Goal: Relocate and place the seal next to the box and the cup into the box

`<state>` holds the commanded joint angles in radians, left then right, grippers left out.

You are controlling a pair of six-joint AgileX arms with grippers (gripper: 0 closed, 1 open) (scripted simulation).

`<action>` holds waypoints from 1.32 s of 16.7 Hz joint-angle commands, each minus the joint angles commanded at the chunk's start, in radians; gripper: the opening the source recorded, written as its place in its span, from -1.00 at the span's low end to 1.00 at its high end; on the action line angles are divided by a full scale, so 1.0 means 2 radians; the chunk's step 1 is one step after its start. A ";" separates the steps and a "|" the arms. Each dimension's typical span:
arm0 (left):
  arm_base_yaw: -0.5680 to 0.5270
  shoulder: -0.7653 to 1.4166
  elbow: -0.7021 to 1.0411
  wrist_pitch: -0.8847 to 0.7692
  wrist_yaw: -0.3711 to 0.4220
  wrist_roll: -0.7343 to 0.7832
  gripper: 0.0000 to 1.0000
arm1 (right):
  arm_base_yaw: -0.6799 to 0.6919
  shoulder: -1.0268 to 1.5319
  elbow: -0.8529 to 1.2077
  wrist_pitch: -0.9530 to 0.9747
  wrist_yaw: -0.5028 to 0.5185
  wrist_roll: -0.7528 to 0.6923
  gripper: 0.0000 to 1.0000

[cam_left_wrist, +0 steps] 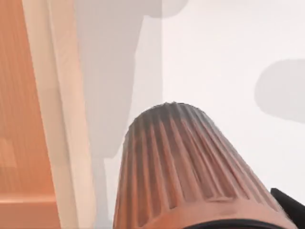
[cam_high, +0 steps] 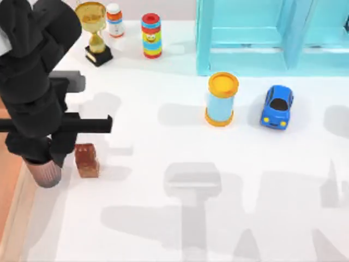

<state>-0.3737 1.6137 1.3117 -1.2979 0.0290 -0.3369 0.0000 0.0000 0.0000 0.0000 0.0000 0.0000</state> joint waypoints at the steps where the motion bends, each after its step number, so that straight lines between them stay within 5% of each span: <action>1: 0.034 -0.007 -0.007 -0.001 0.002 0.033 -1.00 | 0.000 0.000 0.000 0.000 0.000 0.000 1.00; 11: 0.345 -0.074 -0.084 0.000 0.021 0.339 -1.00 | 0.000 0.000 0.000 0.000 0.000 0.000 1.00; 22: 0.371 -0.075 -0.113 0.028 0.021 0.366 -1.00 | 0.000 0.000 0.000 0.000 0.000 0.000 1.00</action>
<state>0.3686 1.4635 1.0854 -1.2413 0.0714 0.3960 0.0000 0.0000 0.0000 0.0000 0.0000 0.0000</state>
